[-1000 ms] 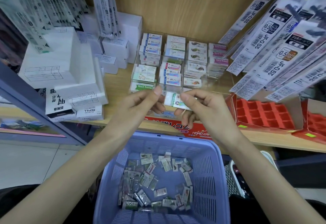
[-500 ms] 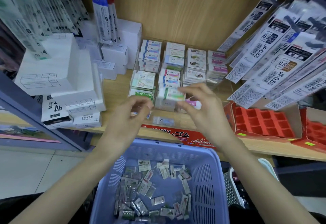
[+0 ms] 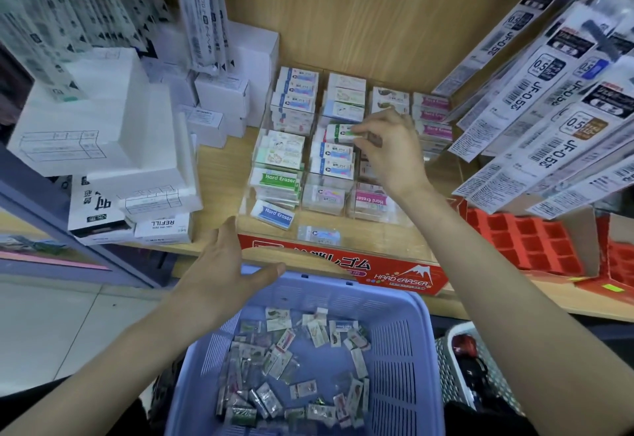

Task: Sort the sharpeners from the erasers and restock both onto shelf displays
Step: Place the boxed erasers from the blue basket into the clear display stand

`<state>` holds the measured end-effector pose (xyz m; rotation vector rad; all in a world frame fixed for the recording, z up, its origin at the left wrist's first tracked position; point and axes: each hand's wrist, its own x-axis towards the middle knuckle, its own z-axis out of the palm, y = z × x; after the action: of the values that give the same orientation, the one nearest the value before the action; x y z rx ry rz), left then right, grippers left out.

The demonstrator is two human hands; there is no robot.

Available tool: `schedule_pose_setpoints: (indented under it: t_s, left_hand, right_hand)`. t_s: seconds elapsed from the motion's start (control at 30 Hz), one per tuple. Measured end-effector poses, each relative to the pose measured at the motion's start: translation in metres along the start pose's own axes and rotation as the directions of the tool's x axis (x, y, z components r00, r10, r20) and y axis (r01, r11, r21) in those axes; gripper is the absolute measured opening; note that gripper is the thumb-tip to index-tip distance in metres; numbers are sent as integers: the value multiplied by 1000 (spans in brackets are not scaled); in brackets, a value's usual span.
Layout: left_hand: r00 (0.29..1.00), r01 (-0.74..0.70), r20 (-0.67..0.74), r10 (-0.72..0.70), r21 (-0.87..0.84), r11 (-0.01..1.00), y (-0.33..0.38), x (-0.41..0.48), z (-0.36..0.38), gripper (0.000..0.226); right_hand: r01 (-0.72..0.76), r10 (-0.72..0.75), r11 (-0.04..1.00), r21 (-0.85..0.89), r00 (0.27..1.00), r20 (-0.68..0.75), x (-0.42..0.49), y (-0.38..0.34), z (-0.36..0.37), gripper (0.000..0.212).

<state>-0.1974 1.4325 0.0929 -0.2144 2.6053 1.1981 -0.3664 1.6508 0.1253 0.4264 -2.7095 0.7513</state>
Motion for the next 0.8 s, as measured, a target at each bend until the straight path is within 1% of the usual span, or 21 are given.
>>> schedule_pose_setpoints:
  t_s: [0.03,0.07,0.13,0.2,0.23,0.3,0.33,0.37,0.4,0.47,0.5,0.53,0.57,0.6,0.63,0.67,0.7,0.73,0.77,0.8]
  left_hand:
    - [1000,-4,4,4,-3,1000,1,0,0,123]
    - [1000,-3,9,3,-5,1000,1,-1,-1,117]
    - [1000,-1,19,1,-20,1000,1,-4,-2,93]
    - [999,-36,-8,36,-28,999,-1,-8,0,71]
    - [999,-49,-22,49,-28,998,-1,-12,2,68]
    - [998,-53,-35,52,-28,998,-3,-21,4,82]
    - [999,-33,-39,32,-10,999,-7,-25,7,89]
    - [999,-11,-50,12,15,1000,-12,-31,9,91]
    - [998,0,-70,3,44,999,-22,-39,12,89]
    - [992,-10,-121,27,141,990,-46,-55,18,75]
    - [990,-2,-138,28,186,983,-61,-64,23,68]
    - [990,21,-142,10,217,976,-78,-72,29,63]
    - [990,57,-137,-25,234,971,-95,-81,36,62]
    - [989,94,-135,-64,230,969,-111,-87,45,61]
    - [986,129,-129,-104,204,971,-124,-92,55,62]
    - [984,151,-114,-134,158,976,-134,-96,67,63]
    - [984,153,-107,-143,99,983,-140,-99,78,64]
    - [983,147,-119,-142,34,989,-144,-101,88,63]
    - [976,155,-148,-157,-29,988,-146,-101,96,60]
    - [966,168,-183,-181,-86,982,-147,-100,101,57]
  right_hand:
    - [-12,12,1000,-9,1000,-19,-1,-1,2,18]
    - [-23,22,1000,-15,999,-37,-1,-3,4,18]
    - [-38,37,999,-12,999,-40,-1,-9,6,18]
    - [-65,64,998,22,997,32,2,-10,6,19]
    - [-76,74,997,22,994,82,4,-10,5,19]
    - [-66,63,998,17,989,136,4,-9,1,21]
    - [-67,62,997,38,990,128,-1,-10,-3,23]
    - [-81,73,994,75,993,97,-12,-12,-7,26]
    - [-83,78,990,110,996,41,-31,-17,-11,27]
    - [19,1,985,171,993,-119,-88,-32,-18,26]
    - [94,-66,975,200,987,-144,-125,-42,-18,24]
    - [177,-157,960,215,982,-106,-164,-51,-15,23]
    - [261,-269,938,226,963,3,-199,-54,-6,22]
    - [318,-360,920,229,916,175,-230,-52,8,23]
    - [327,-392,918,224,831,395,-254,-47,24,23]
    - [275,-342,939,204,707,620,-271,-40,42,24]
    - [160,-224,974,160,574,787,-284,-31,60,27]
    - [22,-103,994,104,448,888,-293,-23,78,31]
    - [-129,-7,990,58,366,931,-299,-16,95,34]
    - [-271,72,962,22,332,940,-303,-8,113,36]
